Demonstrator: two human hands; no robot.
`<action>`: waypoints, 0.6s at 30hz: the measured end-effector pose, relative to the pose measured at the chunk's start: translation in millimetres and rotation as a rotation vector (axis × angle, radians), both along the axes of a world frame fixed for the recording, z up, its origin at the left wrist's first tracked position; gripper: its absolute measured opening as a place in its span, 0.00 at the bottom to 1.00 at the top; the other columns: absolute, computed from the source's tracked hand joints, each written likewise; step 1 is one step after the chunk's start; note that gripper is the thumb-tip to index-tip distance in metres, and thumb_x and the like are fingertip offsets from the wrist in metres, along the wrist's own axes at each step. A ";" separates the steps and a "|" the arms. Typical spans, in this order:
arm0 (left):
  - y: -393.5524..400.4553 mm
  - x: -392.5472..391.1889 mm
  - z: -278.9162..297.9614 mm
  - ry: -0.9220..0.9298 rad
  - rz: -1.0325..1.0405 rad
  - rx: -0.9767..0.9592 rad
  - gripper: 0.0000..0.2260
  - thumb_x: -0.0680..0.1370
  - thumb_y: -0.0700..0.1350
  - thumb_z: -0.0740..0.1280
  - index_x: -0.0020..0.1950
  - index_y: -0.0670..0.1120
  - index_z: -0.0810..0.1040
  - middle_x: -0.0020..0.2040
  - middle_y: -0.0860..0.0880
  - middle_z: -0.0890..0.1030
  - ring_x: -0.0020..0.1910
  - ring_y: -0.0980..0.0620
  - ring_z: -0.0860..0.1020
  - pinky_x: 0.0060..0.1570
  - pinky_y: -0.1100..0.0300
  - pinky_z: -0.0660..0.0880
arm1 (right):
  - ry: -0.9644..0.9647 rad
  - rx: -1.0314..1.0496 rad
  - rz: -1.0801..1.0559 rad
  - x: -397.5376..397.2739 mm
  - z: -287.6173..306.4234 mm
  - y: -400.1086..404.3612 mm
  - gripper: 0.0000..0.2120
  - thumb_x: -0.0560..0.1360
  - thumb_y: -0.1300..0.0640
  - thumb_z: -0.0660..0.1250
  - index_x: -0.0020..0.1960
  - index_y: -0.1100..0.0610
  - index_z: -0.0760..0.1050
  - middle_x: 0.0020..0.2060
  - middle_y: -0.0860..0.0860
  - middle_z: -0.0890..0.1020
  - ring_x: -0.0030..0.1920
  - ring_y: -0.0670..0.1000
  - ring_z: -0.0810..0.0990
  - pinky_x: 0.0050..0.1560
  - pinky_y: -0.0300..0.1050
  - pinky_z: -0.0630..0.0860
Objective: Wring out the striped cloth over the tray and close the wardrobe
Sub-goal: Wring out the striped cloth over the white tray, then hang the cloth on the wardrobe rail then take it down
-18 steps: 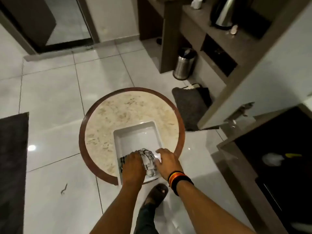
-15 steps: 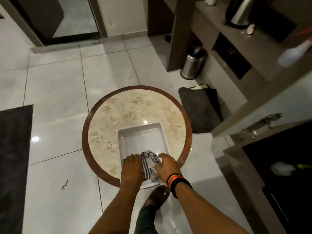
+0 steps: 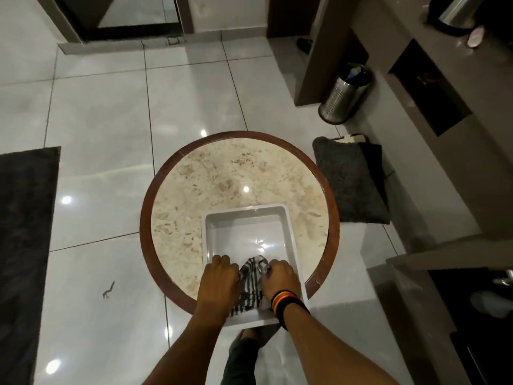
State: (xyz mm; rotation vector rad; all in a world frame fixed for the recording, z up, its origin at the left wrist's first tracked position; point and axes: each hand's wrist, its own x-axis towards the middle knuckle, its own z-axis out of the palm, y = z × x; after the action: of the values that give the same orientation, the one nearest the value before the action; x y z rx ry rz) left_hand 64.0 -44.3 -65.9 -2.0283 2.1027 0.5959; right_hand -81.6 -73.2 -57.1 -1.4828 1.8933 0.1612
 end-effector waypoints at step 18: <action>74.3 -198.7 228.2 0.929 -0.066 -0.103 0.11 0.78 0.58 0.67 0.59 0.61 0.81 0.50 0.61 0.87 0.49 0.65 0.84 0.51 0.64 0.83 | -0.178 -0.503 -0.799 -230.6 232.1 152.6 0.06 0.78 0.54 0.67 0.49 0.56 0.80 0.46 0.57 0.85 0.49 0.59 0.83 0.52 0.52 0.80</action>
State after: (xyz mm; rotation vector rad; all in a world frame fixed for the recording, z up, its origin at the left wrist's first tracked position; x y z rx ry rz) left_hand -134.7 30.0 162.4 -1.9072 2.6617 1.7013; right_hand -312.2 79.4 175.0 -0.8631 2.3127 -0.8338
